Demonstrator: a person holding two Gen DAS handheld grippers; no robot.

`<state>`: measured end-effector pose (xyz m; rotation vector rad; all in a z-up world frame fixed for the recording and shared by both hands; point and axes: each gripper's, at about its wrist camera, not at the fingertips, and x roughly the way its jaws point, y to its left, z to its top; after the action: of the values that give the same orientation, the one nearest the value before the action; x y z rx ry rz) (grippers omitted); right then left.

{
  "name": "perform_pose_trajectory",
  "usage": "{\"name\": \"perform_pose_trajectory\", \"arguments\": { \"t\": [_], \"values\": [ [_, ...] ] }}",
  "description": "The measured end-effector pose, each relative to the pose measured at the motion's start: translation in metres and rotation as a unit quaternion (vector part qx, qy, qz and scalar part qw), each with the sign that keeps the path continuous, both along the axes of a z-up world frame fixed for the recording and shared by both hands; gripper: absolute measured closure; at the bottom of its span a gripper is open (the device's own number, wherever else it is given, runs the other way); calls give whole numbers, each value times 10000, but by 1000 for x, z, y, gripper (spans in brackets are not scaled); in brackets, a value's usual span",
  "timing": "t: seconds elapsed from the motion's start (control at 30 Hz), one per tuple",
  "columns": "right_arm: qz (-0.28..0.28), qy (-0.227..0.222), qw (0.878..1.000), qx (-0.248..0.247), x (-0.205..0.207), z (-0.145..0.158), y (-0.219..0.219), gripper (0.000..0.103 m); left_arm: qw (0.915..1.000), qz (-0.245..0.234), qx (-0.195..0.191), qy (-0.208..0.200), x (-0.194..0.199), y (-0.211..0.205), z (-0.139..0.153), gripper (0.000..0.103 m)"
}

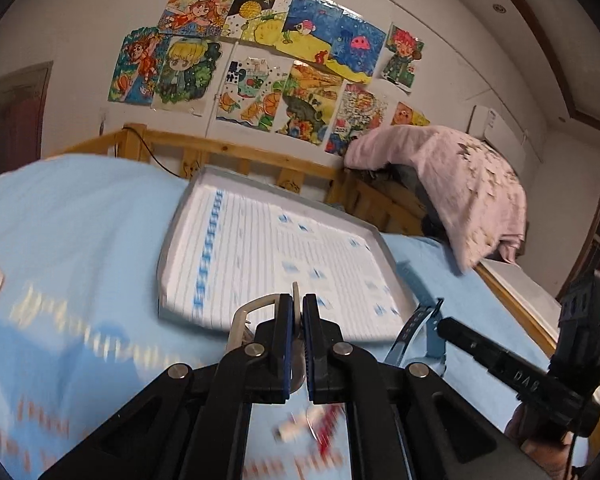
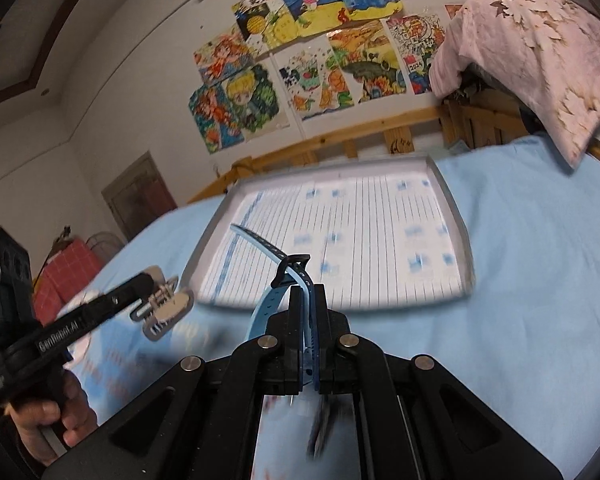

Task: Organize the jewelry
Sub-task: 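Carry the clip with the left tool into the grey tray while the right tool drops the watch there, then withdraw both tools from the tray and move them toward the hair ties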

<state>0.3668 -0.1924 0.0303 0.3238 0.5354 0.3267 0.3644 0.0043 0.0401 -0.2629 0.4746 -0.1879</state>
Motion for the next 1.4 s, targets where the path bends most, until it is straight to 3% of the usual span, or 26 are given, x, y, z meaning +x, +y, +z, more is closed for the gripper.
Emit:
{"name": "perform_pose_trajectory", "arguments": {
  "t": [0.23, 0.43, 0.47, 0.5, 0.53, 0.57, 0.6, 0.63, 0.77, 0.9, 1.03, 1.2, 1.4],
  "values": [
    [-101, 209, 9997, 38, 88, -14, 20, 100, 9994, 216, -108, 233, 77, 14, -21, 98],
    [-115, 485, 9985, -205, 109, -38, 33, 97, 9986, 253, -83, 461, 95, 16, -41, 95],
    [-162, 518, 9982, -256, 110, -40, 34, 97, 9983, 304, -71, 488, 95, 16, -42, 83],
    [-183, 534, 9981, -266, 108, -40, 33, 89, 9977, 349, -90, 576, 95, 17, -43, 73],
    [-192, 543, 9980, -264, 107, -39, 31, 73, 9971, 382, -143, 635, 95, 19, -44, 50],
    [-250, 537, 9979, -271, 104, -38, 29, 64, 9967, 452, -243, 622, 92, 21, -45, 29],
    [-304, 495, 9979, -295, 102, -36, 27, 51, 9965, 560, -378, 493, 85, 25, -43, 24],
    [-320, 458, 9979, -322, 101, -33, 23, 49, 9961, 658, -458, 357, 79, 28, -41, 20],
    [-453, 135, 9981, -400, 72, -14, 9, 47, 9955, 800, -495, 73, 49, 31, -24, 11],
    [-523, -637, 9950, -557, 8, 20, 3, 18, 9950, 885, -134, -441, -7, 25, 2, 0],
    [-532, -1092, 9907, -617, -54, 46, -1, 4, 9917, 907, 349, -844, -68, 17, 24, 0],
    [-562, -1513, 9847, -656, -124, 65, -3, 1, 9867, 1067, 573, -1087, -138, 17, 37, 0],
    [-645, -1796, 9779, -856, -199, 67, 1, 1, 9817, 1168, 853, -1235, -208, 16, 36, 0]
  ]
}}
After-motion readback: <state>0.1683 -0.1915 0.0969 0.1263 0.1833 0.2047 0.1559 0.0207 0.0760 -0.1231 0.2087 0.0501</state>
